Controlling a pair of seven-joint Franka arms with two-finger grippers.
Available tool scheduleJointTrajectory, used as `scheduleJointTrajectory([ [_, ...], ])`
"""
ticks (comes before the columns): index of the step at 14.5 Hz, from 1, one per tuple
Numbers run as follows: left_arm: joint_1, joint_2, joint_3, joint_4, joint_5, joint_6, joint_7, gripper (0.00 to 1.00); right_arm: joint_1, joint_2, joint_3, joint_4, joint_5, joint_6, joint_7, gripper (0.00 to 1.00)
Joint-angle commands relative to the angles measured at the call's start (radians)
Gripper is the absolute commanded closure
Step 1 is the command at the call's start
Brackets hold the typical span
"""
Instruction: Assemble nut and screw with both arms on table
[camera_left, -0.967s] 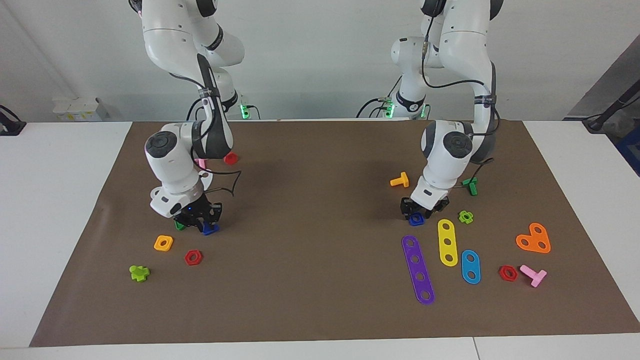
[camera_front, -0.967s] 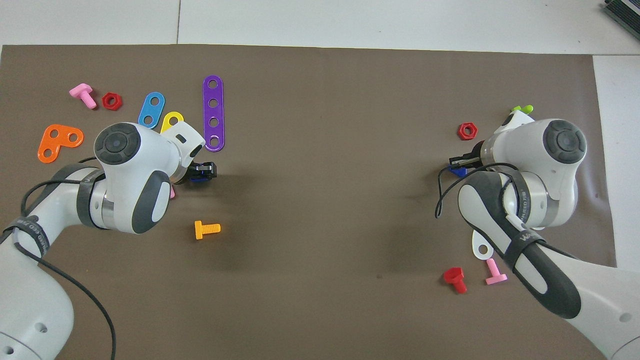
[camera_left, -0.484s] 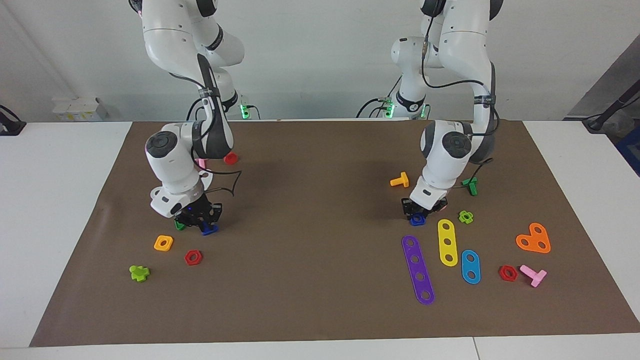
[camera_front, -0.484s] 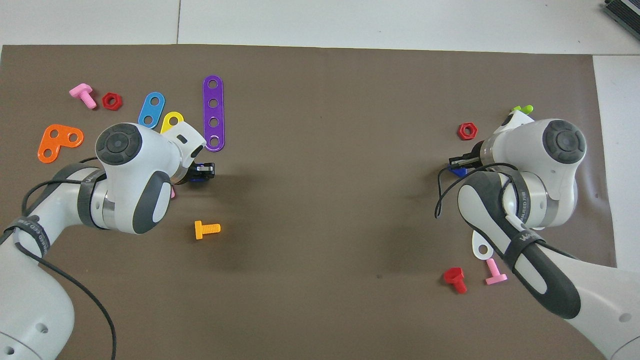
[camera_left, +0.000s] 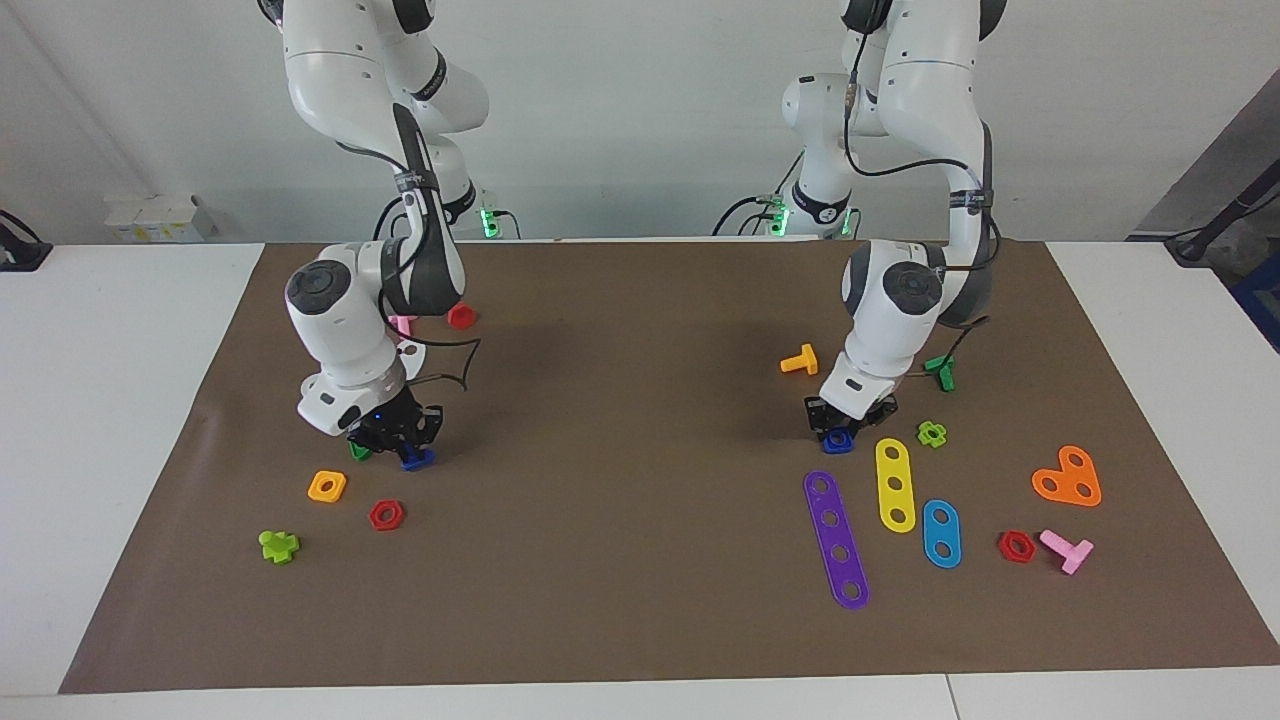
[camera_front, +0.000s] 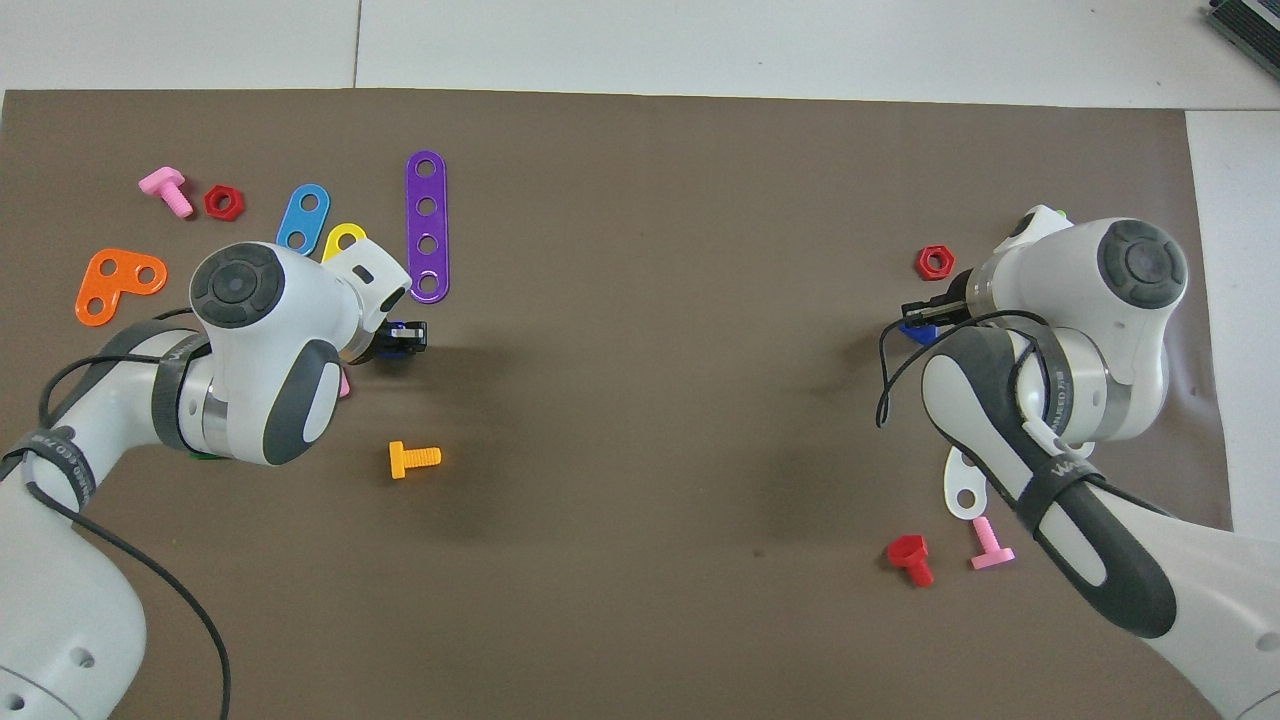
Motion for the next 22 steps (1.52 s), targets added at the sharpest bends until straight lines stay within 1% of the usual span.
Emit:
scheduleJointTrajectory([
  [1, -0.003, 0.013, 0.009, 0.063, 0.025, -0.032, -0.014, 1.0, 0.061, -0.012, 0.025, 0.093, 0.029, -0.058, 0.187, 1.0],
  [4, -0.007, 0.044, 0.009, 0.172, 0.025, -0.144, -0.016, 1.0, 0.184, 0.004, 0.023, 0.166, 0.014, -0.055, 0.39, 1.0],
  [5, -0.008, 0.051, 0.009, 0.198, 0.025, -0.164, -0.019, 1.0, 0.225, 0.016, 0.023, 0.186, 0.009, -0.053, 0.469, 1.0],
  [7, -0.016, 0.056, 0.009, 0.211, 0.017, -0.167, -0.027, 1.0, 0.299, 0.051, 0.022, 0.22, -0.012, -0.041, 0.58, 1.0],
  [9, -0.019, 0.064, 0.008, 0.231, 0.014, -0.17, -0.037, 1.0, 0.33, 0.063, 0.023, 0.22, -0.04, -0.025, 0.651, 1.0],
  [11, -0.023, 0.068, 0.006, 0.245, 0.012, -0.17, -0.057, 1.0, 0.379, 0.105, 0.022, 0.225, -0.058, 0.002, 0.718, 1.0],
  [13, -0.03, 0.071, 0.006, 0.257, 0.006, -0.181, -0.065, 1.0, 0.396, 0.142, 0.022, 0.234, -0.083, 0.063, 0.769, 1.0],
  [16, -0.048, 0.085, 0.006, 0.298, -0.029, -0.184, -0.09, 1.0, 0.445, 0.198, 0.019, 0.254, -0.129, 0.099, 0.878, 1.0],
  [17, -0.053, 0.09, 0.006, 0.3, -0.032, -0.184, -0.091, 1.0, 0.445, 0.2, 0.019, 0.253, -0.15, 0.102, 0.889, 1.0],
  [20, -0.068, 0.093, 0.007, 0.317, -0.04, -0.198, -0.093, 1.0, 0.46, 0.208, 0.022, 0.239, -0.155, 0.103, 0.936, 1.0],
  [21, -0.075, 0.097, 0.007, 0.331, -0.04, -0.204, -0.093, 1.0, 0.459, 0.209, 0.022, 0.227, -0.153, 0.107, 0.938, 0.68],
  [22, -0.089, 0.099, 0.007, 0.343, -0.041, -0.221, -0.093, 1.0, 0.46, 0.208, 0.022, 0.22, -0.155, 0.11, 0.938, 0.01],
])
